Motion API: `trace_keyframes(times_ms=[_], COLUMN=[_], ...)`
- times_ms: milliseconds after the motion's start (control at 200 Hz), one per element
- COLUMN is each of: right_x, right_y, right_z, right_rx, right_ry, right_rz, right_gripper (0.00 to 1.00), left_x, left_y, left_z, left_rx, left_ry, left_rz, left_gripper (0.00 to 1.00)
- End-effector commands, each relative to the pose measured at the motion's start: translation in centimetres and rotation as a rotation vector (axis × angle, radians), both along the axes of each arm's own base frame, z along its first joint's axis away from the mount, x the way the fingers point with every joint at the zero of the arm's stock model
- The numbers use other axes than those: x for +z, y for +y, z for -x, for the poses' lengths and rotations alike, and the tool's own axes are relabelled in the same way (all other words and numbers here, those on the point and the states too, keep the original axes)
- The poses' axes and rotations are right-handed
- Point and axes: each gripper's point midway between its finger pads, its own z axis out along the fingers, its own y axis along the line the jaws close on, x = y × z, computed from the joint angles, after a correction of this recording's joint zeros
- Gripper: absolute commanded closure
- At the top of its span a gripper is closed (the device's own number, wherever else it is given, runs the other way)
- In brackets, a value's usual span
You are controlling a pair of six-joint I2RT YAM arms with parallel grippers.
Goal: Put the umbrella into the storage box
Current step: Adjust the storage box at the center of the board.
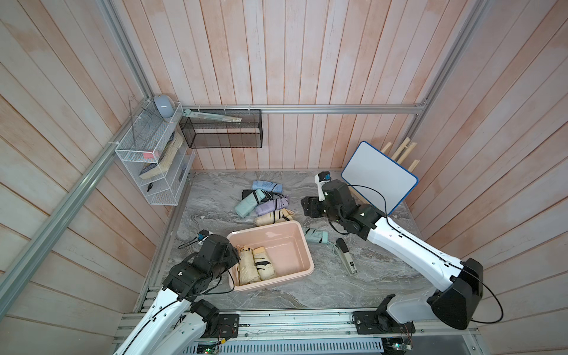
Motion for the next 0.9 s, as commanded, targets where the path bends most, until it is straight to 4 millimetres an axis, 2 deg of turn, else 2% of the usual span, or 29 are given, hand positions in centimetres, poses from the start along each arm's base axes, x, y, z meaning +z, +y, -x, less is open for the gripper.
trace_keyframes(times_ms=[0,100,210,290,365,470,580,665,725,790,895], right_x=[-2.2,-3.4,-5.6,-7.0,-7.0,-6.0,-5.5,-5.3,-5.4,-5.3,-6.0], right_y=[-2.9,-4.4,-4.7,-5.0,-4.6,-4.5,-4.7,-5.5,-7.0,-7.6,-7.3], right_z=[0.7,0.3,0.4,0.1,-0.3,-1.2,-1.4,-1.1,-0.8,-0.2,0.8], right_rx=[0.127,0.169,0.257,0.264,0.248,0.145,-0.007,-0.165,-0.319,-0.437,-0.602], right_ry=[0.008,-0.005,-0.003,0.024,0.051,0.074,0.134,0.188,0.221,0.257,0.331], right_rz=[0.156,0.191,0.274,0.316,0.294,0.207,0.064,-0.064,-0.146,-0.268,-0.506], right_gripper=[0.27,0.27,0.26,0.26,0.27,0.26,0.28,0.28,0.29,0.28,0.27], left_x=[-0.2,-0.5,-0.9,-0.7,-0.6,-0.3,0.1,0.4,0.6,0.9,1.4], left_y=[0.4,0.6,1.1,1.6,2.1,2.5,2.6,2.6,2.8,2.9,2.8], left_z=[-0.4,-0.6,-0.6,-0.5,-0.2,0.0,0.0,-0.1,-0.2,-0.2,-0.4], left_rx=[0.0,0.02,0.054,0.075,0.097,0.118,0.118,0.111,0.116,0.114,0.106], left_ry=[-0.017,-0.016,-0.007,-0.01,-0.01,-0.029,-0.053,-0.061,-0.06,-0.063,-0.075], left_rz=[-0.028,-0.032,-0.042,-0.049,-0.061,-0.056,-0.053,-0.06,-0.071,-0.08,-0.084], left_gripper=[0.43,0.51,0.61,0.64,0.65,0.65,0.6,0.55,0.52,0.43,0.31])
